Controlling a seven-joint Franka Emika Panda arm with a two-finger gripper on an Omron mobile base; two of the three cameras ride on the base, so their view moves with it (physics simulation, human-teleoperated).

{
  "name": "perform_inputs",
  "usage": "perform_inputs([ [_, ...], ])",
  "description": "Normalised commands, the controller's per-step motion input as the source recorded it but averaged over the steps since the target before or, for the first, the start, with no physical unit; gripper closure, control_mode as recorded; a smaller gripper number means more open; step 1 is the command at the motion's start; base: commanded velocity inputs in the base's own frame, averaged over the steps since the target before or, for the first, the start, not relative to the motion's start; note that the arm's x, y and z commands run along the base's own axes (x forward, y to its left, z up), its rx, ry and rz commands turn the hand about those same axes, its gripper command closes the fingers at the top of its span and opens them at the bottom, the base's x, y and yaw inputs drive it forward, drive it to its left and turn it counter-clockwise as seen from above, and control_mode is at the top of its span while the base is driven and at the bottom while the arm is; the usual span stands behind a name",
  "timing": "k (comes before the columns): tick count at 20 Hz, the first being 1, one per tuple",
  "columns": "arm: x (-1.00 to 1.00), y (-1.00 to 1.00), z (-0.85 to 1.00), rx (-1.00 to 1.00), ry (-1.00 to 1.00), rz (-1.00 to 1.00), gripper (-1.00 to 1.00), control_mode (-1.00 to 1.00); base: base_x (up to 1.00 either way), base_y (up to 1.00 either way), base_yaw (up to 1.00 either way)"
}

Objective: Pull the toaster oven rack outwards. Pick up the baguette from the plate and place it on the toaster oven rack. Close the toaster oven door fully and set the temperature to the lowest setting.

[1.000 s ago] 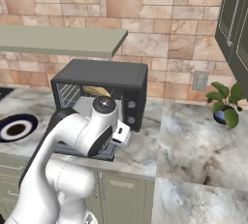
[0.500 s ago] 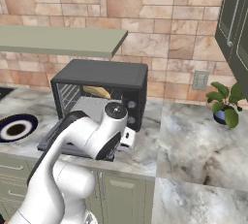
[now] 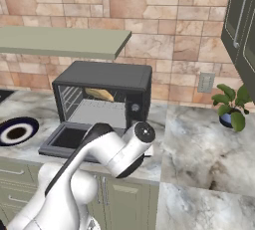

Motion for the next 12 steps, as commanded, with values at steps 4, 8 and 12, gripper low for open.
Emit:
perform_inputs([
  [4, 0.0, -0.01, -0.12, 0.02, -0.27, 0.29, -1.0, -1.0, 0.0, 0.0, 0.0],
  [8, 0.01, 0.0, -0.12, 0.0, -0.19, 0.21, -1.0, -1.0, 0.0, 0.0, 0.0],
  [12, 0.0, 0.0, -0.06, 0.0, -0.02, 0.08, -1.0, -1.0, 0.0, 0.0, 0.0],
])
